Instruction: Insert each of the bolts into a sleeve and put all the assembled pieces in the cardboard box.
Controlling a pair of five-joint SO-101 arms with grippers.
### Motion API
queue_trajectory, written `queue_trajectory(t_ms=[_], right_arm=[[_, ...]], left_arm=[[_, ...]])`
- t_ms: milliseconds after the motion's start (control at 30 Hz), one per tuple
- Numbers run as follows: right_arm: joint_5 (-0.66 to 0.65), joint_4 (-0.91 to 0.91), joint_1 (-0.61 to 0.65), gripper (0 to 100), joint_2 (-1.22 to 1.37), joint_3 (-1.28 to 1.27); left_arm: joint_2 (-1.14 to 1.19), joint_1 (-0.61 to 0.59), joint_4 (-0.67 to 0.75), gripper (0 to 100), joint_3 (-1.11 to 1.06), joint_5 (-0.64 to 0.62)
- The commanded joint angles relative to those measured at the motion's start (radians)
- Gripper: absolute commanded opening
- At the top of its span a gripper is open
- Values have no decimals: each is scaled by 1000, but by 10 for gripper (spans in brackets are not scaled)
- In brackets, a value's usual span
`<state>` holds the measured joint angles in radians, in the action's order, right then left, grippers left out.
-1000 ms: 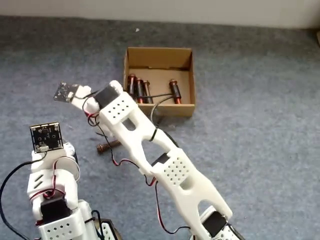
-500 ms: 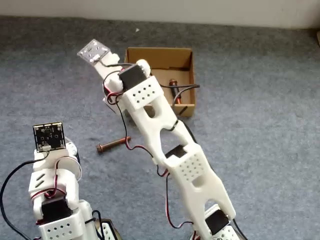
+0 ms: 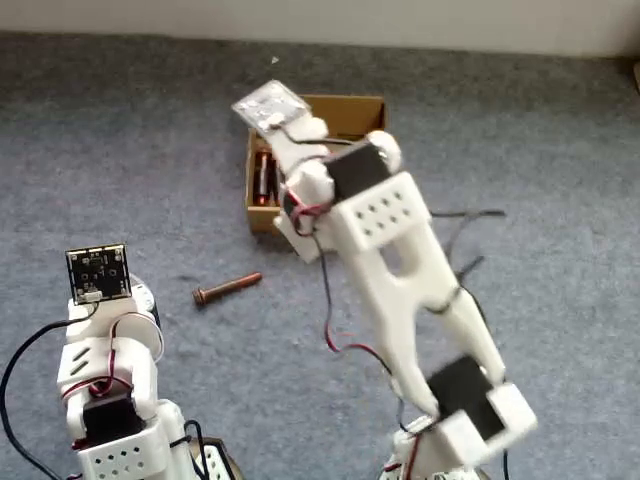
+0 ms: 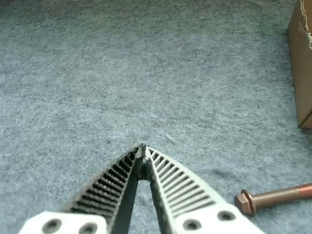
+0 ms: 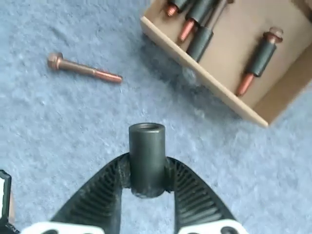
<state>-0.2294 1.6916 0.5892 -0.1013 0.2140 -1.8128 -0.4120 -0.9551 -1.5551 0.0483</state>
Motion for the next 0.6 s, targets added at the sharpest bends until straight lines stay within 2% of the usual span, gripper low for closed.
queue_trajectory(t_ms=[0,167,367,500,567], right_arm=[[12,-113,-51,5,-286,-288],[12,-291,-117,5,-545,-691],[12,-542,-193,5,-720,-1106],[123,-734,-260,5,-791,-1294],[155,-799,-294,5,-812,-1354]], left_arm=[[-5,16,17,7,2,-2],[-5,28,17,7,2,-2],[-4,77,21,8,-12,2],[-4,108,15,27,-2,86],[-4,108,15,53,-2,89]])
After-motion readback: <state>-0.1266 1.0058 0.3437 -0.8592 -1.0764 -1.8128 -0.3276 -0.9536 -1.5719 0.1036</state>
